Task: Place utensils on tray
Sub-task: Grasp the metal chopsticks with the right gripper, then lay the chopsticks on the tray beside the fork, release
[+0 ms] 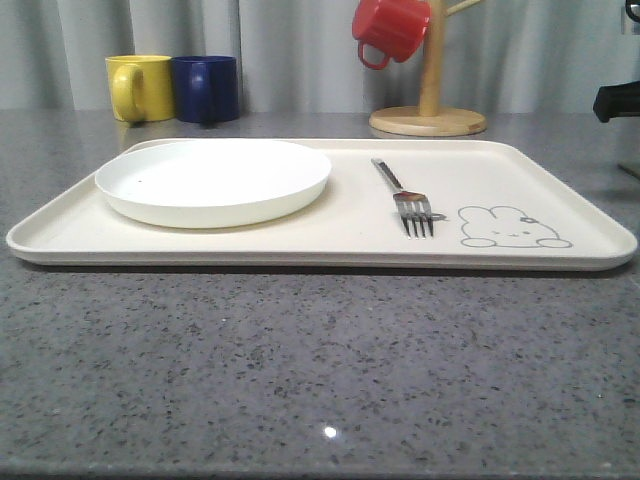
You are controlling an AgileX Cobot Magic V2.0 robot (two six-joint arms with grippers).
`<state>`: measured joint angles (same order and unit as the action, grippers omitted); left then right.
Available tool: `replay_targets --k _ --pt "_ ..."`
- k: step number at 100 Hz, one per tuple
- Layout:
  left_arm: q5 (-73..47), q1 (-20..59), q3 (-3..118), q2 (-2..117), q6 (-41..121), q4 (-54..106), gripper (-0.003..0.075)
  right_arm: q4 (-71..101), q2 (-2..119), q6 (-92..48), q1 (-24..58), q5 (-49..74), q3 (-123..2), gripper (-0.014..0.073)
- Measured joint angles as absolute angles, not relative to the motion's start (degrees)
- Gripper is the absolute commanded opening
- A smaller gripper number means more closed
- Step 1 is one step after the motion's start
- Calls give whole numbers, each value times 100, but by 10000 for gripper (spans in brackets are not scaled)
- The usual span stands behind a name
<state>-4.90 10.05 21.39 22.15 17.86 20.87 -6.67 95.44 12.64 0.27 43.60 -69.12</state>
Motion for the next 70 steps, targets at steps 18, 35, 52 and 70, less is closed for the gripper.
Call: replay_targets --k 18,35,52,70 --pt "-490 1005 2139 2215 1786 2087 -18 -667 9544 1242 27 4360 -6912 -52" --pt "-490 1005 2139 2215 1786 2087 -18 -558 9544 1242 27 4465 -6959 -52" --pt "-490 1005 2139 2215 1786 2087 -18 -238 9295 1242 113 4772 -7086 -52" --pt "-490 1005 2139 2215 1786 2087 -18 -56 8859 1335 509 4956 -7347 -52"
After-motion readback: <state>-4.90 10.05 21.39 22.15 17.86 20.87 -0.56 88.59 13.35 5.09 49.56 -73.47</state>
